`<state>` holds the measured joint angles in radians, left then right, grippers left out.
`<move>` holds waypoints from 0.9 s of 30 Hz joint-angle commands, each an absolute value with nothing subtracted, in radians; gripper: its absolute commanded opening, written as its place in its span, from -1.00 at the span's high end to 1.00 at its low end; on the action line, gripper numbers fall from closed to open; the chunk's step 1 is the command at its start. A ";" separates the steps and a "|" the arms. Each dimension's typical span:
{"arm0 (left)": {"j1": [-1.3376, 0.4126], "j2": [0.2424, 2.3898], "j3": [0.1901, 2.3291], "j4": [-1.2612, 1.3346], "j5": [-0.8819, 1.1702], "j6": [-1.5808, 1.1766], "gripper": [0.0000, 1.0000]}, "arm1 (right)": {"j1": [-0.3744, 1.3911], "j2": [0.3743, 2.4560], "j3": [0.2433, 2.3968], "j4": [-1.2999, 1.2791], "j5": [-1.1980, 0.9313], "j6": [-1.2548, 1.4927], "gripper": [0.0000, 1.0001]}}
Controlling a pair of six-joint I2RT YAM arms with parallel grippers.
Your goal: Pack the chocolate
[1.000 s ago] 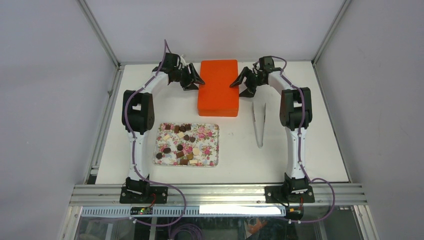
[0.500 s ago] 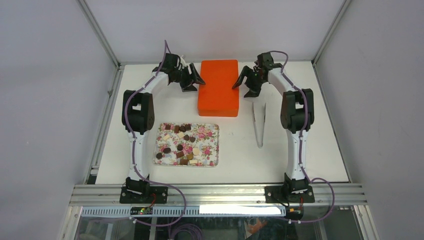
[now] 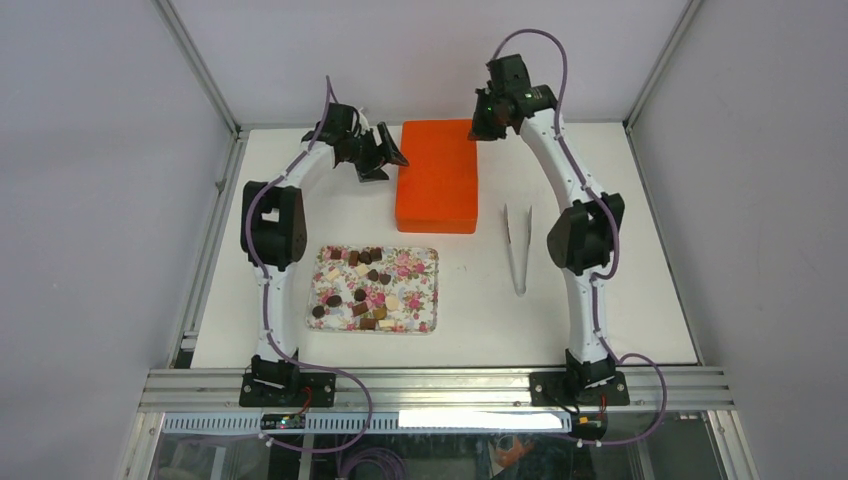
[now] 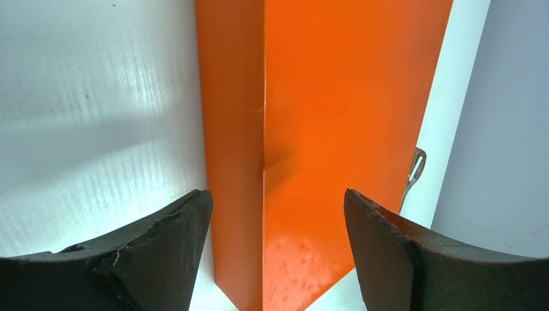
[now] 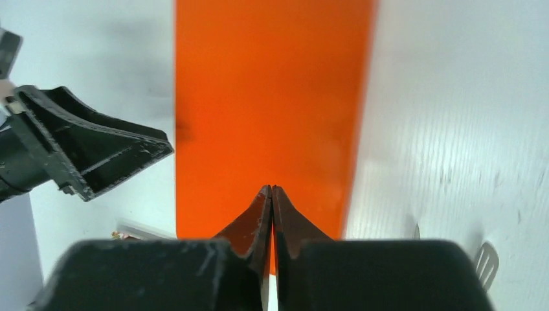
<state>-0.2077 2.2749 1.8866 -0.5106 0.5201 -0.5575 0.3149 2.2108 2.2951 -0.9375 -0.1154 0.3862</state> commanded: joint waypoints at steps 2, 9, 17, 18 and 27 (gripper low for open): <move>-0.197 2.117 1.920 -0.526 0.488 -0.523 -0.57 | 0.342 2.337 2.545 -0.988 -0.008 0.344 1.00; -0.196 1.990 1.848 -0.548 0.472 -0.519 -0.59 | 0.345 2.455 2.636 -0.793 0.065 0.396 0.92; -0.196 1.854 1.656 -0.550 0.455 -0.525 -0.60 | 0.337 2.722 2.748 -0.773 0.060 0.487 0.90; -0.196 1.845 1.638 -0.550 0.457 -0.524 -0.60 | 0.334 2.726 2.755 -0.797 0.043 0.497 0.94; -0.196 1.792 1.568 -0.545 0.459 -0.529 -0.60 | 0.337 2.449 2.591 -0.652 0.094 0.433 0.92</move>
